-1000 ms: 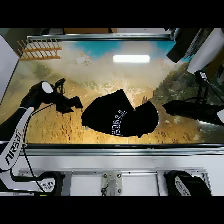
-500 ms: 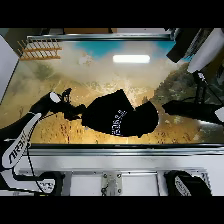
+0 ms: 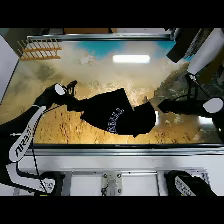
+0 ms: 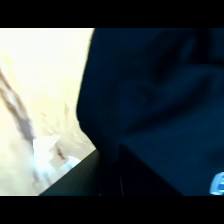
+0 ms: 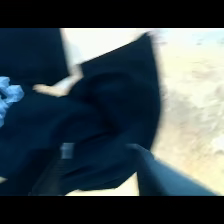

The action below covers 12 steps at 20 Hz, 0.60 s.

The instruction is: Fold the clothes and pants, and hang the long-sleeved shirts on hangers.

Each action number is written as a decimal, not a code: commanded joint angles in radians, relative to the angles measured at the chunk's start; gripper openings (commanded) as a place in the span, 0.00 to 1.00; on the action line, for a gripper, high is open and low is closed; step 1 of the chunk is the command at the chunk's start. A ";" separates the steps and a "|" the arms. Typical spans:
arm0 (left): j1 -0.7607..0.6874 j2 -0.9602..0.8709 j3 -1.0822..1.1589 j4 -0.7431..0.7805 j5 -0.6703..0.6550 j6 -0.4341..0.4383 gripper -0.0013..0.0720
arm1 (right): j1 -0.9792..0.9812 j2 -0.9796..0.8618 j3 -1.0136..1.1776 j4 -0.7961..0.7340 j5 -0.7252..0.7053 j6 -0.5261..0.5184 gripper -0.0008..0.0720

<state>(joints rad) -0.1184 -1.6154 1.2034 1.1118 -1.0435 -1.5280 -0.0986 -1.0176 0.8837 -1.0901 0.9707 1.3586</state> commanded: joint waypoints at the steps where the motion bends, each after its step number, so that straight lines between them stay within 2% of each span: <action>1: 0.056 0.028 0.044 0.032 -0.039 0.003 0.03 | 0.000 -0.193 0.060 -0.040 -0.086 0.010 0.69; 4: 0.080 0.030 0.043 0.032 -0.046 0.003 0.03 | 0.000 -0.404 0.175 -0.020 -0.099 0.010 0.69; 6: 0.082 0.030 0.043 0.032 -0.045 0.003 0.03 | 0.005 -0.515 0.237 0.058 -0.099 -0.019 0.69; 9: 0.081 0.030 0.043 0.032 -0.028 0.003 0.03 | 0.037 -0.608 0.277 0.171 -0.100 -0.089 0.69; 12: 0.081 0.030 0.043 0.032 -0.018 0.003 0.03 | 0.090 -0.655 0.290 0.212 -0.100 -0.115 0.69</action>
<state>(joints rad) -0.0395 -1.5864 1.2449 1.1427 -1.0725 -1.5253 -0.0479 -1.6066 1.1473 -0.9466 0.8738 1.2854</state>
